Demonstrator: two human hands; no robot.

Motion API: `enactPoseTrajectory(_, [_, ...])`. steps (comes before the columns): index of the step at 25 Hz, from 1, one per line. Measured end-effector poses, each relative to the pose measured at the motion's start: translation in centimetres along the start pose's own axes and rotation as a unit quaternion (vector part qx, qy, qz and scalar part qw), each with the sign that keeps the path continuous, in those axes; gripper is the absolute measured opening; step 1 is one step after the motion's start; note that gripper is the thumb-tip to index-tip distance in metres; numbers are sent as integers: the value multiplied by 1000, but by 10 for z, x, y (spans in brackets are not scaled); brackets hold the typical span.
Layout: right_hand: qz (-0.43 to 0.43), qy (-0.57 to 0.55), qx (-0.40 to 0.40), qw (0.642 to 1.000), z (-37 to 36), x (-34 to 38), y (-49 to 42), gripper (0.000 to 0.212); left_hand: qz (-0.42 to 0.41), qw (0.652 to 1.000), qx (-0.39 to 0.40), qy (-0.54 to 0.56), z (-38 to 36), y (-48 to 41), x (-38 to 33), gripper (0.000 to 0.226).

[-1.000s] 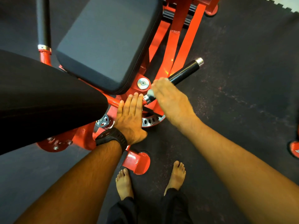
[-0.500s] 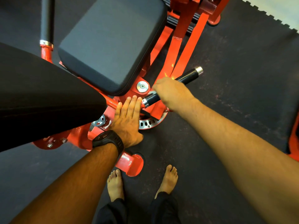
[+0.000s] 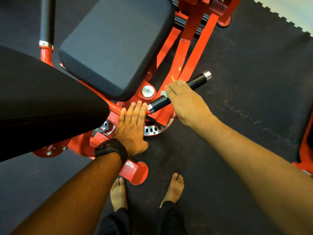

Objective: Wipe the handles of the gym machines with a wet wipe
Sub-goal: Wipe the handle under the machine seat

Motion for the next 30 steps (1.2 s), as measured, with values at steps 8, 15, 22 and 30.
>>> enactPoseTrajectory(8, [-82,-59,-90,991,-6,-17,14,49,-5,1000,-17,8,1,1,-1,133])
enactPoseTrajectory(15, [-145,-82,-23,986,-5,-31,5,45,-6,1000,-23,9,1,1,-1,133])
enactPoseTrajectory(22, [-133,50,135,981,11,-51,-30,24,-17,999,-31,17,0,2,1,131])
enactPoseTrajectory(30, [-264,-184,-115,940,-2,-25,12,44,-12,1000,-23,15,-3,3,2,130])
Point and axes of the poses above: each hand's wrist, its own y-axis away from the middle knuckle, its own z-axis out of the back of the hand, x = y × z, the point moved 6 cm from there along -y, towards the middle knuckle, and after that the axes turned 1 degree about -y, right-handed, at the moved point
